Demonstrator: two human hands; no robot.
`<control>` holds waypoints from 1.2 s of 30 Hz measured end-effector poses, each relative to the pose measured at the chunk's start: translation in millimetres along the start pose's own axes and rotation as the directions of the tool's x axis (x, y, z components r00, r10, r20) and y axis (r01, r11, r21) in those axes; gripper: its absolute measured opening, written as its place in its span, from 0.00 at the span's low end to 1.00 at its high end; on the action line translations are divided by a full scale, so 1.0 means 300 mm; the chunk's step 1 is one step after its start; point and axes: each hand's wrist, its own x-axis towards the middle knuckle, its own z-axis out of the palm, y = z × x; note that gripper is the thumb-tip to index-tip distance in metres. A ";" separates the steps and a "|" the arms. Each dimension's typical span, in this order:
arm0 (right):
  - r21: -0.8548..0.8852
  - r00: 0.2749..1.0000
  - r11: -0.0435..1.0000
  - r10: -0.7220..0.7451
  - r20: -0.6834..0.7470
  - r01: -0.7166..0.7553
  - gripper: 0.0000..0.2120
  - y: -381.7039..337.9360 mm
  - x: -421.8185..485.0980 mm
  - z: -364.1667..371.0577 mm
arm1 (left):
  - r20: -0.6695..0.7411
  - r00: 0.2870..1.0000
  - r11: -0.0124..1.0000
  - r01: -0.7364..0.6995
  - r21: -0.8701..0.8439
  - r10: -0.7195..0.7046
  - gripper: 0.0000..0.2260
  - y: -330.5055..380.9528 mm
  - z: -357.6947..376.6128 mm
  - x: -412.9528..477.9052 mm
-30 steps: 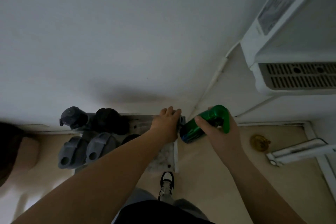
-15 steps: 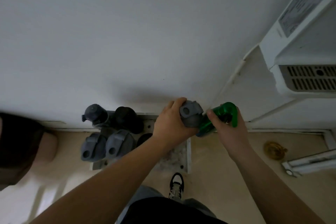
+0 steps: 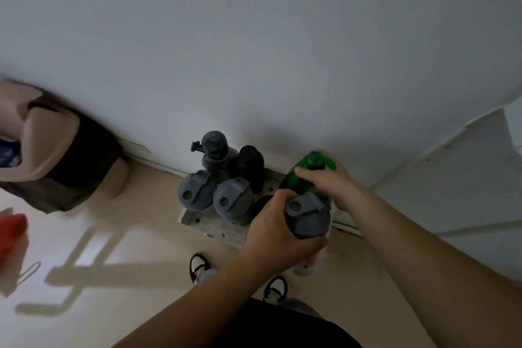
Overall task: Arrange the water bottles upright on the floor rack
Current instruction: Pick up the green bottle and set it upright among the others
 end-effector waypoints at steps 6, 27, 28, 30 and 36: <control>-0.180 0.999 0.983 0.037 0.038 -0.030 0.20 0.006 0.076 0.138 | 0.027 0.999 0.999 0.027 -0.022 -0.026 0.38 -0.048 -0.023 -0.027; 0.122 0.968 0.960 0.249 0.026 -0.250 0.13 0.153 -0.058 -0.056 | 0.013 1.000 0.991 -0.011 0.132 0.009 0.39 -0.040 0.126 0.074; 0.191 0.950 0.931 0.310 0.040 -0.312 0.16 0.164 -0.096 -0.066 | 0.011 1.000 0.988 -0.019 0.152 0.017 0.39 -0.035 0.144 0.091; 0.276 0.917 0.875 0.393 0.076 -0.398 0.25 0.193 -0.146 -0.068 | 0.027 1.000 0.985 -0.018 0.173 0.014 0.37 -0.032 0.176 0.126; 0.533 0.924 0.761 0.362 0.127 -0.371 0.35 0.277 -0.151 0.010 | 0.156 0.986 0.979 0.018 0.202 -0.051 0.32 -0.044 0.224 0.188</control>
